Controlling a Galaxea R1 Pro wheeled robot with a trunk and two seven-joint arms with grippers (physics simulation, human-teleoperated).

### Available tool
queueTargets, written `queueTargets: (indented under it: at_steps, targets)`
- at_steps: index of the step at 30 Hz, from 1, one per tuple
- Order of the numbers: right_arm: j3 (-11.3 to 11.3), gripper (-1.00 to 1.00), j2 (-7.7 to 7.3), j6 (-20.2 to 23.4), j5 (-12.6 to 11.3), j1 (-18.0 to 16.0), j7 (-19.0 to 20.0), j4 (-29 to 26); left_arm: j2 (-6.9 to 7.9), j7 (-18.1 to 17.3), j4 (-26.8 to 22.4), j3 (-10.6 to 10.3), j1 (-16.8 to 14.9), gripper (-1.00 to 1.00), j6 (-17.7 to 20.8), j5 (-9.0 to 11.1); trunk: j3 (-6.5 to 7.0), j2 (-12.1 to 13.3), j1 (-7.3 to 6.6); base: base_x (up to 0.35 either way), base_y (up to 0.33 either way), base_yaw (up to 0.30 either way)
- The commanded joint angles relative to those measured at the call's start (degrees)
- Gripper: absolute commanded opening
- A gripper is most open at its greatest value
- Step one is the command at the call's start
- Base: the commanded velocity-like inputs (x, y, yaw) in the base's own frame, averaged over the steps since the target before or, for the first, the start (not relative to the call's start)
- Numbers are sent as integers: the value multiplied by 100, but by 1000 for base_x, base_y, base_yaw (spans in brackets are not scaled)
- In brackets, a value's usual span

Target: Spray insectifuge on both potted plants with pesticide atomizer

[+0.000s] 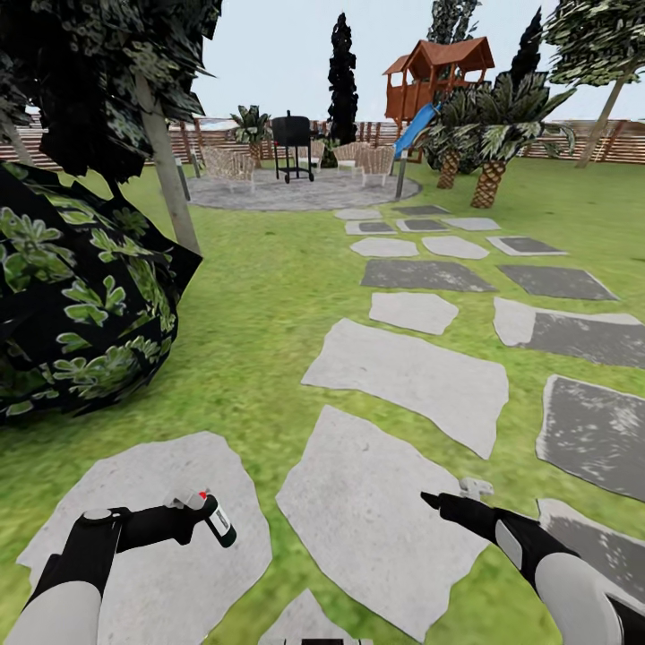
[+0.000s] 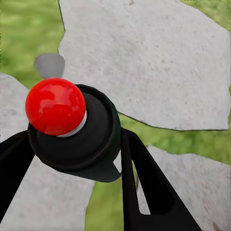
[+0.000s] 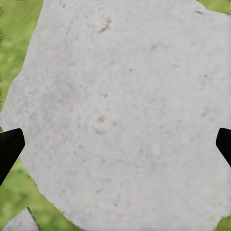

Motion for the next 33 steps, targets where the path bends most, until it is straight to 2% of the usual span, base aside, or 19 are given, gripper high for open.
queueTargets:
  at_steps: [1, 29, 33]
  targets:
    - [-49, 100, 1, 39, 41, -2, 32, -8, -5, -31, -6, 24, -6, -100, 53, -23, 4, -2, -1, 0, 0, 0]
    - [-46, 100, 10, 39, 49, -2, 39, 34, 7, -23, -6, 20, -7, -100, 53, -23, 258, -2, -1, 1, 0, 0]
    - [-41, 100, 30, 39, 56, -2, 36, 121, 5, -14, -6, 20, -6, -100, 53, -23, 275, -2, -1, 229, 0, 0]
